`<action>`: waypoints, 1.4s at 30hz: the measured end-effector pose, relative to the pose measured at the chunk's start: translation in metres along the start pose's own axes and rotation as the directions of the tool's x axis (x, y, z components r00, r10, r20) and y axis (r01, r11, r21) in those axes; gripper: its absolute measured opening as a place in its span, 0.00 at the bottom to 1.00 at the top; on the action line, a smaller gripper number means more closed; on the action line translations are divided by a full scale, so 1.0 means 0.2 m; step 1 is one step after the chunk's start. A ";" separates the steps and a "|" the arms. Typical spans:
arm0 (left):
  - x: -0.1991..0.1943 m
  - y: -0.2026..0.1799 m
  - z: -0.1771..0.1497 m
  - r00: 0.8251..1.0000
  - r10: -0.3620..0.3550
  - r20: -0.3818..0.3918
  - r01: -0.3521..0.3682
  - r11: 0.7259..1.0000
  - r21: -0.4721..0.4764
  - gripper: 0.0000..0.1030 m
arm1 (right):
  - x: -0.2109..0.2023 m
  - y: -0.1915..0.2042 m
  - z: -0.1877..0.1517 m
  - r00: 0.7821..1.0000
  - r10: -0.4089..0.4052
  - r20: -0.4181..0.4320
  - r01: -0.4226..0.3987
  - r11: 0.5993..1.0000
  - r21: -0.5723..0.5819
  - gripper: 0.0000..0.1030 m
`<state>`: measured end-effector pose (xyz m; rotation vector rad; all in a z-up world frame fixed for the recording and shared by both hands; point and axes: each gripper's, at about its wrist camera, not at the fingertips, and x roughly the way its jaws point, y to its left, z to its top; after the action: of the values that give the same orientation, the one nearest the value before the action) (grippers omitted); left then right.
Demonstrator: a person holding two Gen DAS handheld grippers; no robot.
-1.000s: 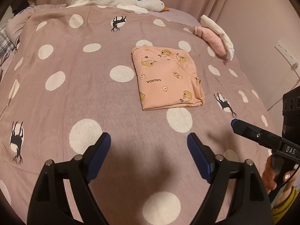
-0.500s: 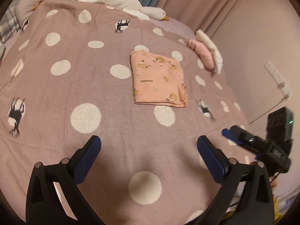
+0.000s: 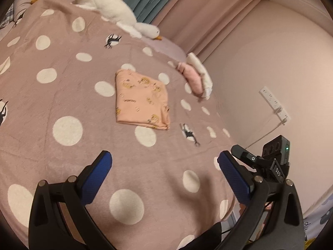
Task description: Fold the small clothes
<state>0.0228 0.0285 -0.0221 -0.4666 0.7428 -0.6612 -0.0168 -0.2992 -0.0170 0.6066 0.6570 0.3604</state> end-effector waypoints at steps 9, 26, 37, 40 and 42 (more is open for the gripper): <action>0.02 0.05 -0.01 1.000 0.024 0.008 -0.025 0.998 0.060 1.00 | 0.00 -0.02 0.00 0.997 0.042 0.072 -0.043 0.999 0.007 0.99; 0.30 0.28 0.11 0.992 0.004 -0.124 -0.012 0.998 -0.061 1.00 | 0.29 -0.11 0.11 0.997 0.000 -0.075 -0.004 0.999 -0.045 0.99; 0.57 0.36 0.20 0.978 0.010 -0.206 -0.031 0.995 -0.099 1.00 | 0.45 -0.31 0.29 0.991 0.000 -0.134 0.008 0.998 0.061 0.99; 0.66 0.39 0.23 0.969 0.014 -0.246 -0.042 0.993 -0.110 1.00 | 0.52 -0.39 0.32 0.984 0.034 -0.173 -0.012 0.992 0.125 0.99; 0.71 0.41 0.25 0.965 0.005 -0.262 -0.038 0.992 -0.122 1.00 | 0.56 -0.45 0.34 0.981 0.048 -0.188 -0.015 0.985 0.174 0.99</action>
<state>0.1702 -0.0049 -0.1036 -0.4914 1.0428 -0.6646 0.1216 -0.3410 -0.0822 0.7541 0.8703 0.3976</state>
